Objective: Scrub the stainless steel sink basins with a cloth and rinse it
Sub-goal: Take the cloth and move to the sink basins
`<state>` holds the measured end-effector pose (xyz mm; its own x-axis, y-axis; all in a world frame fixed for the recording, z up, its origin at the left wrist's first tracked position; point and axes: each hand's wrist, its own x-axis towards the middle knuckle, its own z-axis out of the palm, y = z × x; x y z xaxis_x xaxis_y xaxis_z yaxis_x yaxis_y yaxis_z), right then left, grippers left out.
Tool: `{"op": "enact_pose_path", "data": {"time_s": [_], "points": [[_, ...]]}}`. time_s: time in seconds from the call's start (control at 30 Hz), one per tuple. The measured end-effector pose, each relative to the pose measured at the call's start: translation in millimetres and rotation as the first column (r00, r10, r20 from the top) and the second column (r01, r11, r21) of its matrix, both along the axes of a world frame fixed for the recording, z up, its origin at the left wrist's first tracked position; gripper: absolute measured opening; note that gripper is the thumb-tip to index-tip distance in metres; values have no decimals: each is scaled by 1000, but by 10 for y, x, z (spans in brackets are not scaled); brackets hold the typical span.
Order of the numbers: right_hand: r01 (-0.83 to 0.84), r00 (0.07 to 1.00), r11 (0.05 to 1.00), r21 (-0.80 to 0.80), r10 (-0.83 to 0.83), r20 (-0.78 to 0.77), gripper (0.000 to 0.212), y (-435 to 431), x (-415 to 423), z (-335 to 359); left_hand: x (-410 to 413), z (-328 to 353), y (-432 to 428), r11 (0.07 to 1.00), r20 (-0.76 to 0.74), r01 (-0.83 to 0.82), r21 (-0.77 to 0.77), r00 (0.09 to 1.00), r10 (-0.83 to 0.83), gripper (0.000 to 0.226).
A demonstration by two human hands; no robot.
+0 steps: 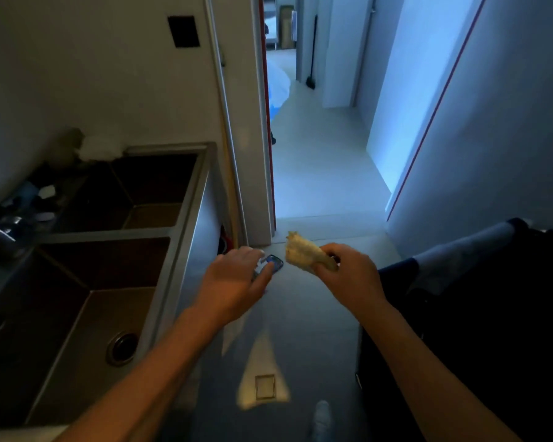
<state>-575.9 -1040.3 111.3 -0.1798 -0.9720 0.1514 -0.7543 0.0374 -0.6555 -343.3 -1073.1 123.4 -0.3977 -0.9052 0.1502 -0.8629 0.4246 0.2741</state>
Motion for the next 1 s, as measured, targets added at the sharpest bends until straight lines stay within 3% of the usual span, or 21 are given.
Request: {"op": "enact_pose_path", "data": {"time_s": [0.43,1.0], "points": [[-212,974,977,8,212,-81,21,-2463,-166,108,-228,37,-1953,989,-56,-148,-9,987,148,53],[-236,967,971,34,239,-93,24,-5423,-148,204,-151,-63,-5064,989,-75,-149,-26,986,146,54]]}}
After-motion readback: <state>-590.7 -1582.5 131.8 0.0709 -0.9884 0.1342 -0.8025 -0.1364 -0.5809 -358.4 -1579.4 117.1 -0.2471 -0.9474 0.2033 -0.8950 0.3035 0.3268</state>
